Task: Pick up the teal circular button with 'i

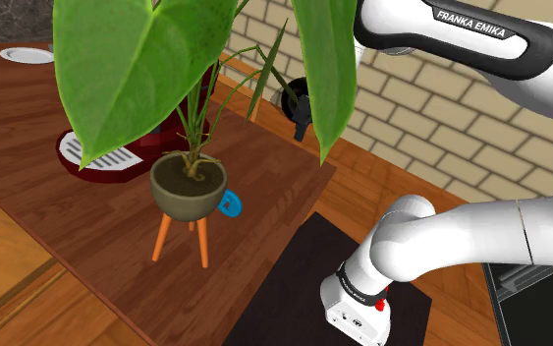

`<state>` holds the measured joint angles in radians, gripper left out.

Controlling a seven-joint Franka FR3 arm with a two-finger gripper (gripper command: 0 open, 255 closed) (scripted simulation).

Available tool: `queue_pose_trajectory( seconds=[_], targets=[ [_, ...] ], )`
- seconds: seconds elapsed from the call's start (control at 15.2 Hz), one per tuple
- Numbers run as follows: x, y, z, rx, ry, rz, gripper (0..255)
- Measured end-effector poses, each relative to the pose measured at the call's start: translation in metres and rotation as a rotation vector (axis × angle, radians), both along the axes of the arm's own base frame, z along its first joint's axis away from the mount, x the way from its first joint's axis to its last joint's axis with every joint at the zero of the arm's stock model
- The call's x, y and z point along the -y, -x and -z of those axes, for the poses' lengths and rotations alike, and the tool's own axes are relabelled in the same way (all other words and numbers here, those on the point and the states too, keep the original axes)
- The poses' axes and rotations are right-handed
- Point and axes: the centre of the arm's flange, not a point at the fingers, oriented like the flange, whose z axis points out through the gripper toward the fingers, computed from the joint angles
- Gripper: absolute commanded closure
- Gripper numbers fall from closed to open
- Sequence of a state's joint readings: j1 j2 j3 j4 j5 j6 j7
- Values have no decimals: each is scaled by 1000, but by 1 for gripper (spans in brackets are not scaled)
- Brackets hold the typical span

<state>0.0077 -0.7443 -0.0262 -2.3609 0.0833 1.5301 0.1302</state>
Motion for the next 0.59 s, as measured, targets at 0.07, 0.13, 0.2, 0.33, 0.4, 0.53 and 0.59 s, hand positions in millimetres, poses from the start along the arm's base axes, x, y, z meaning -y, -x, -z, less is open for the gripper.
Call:
queue_pose_trajectory(
  seconds=[0.07, 0.13, 0.2, 0.33, 0.4, 0.53, 0.59],
  targets=[
    [0, 0, 0, 0, 0, 0, 0],
    [-3, -2, 6, 4, 2, -7, 0],
    [-4, -3, 14, 12, 5, -17, 0],
    [-13, -11, 34, 30, 11, -43, 0],
    [-16, -17, 45, 39, 15, -57, 0],
    [-25, -25, 67, 60, 22, -85, 0],
    [-31, -28, 77, 71, 26, -99, 0]
  ],
)
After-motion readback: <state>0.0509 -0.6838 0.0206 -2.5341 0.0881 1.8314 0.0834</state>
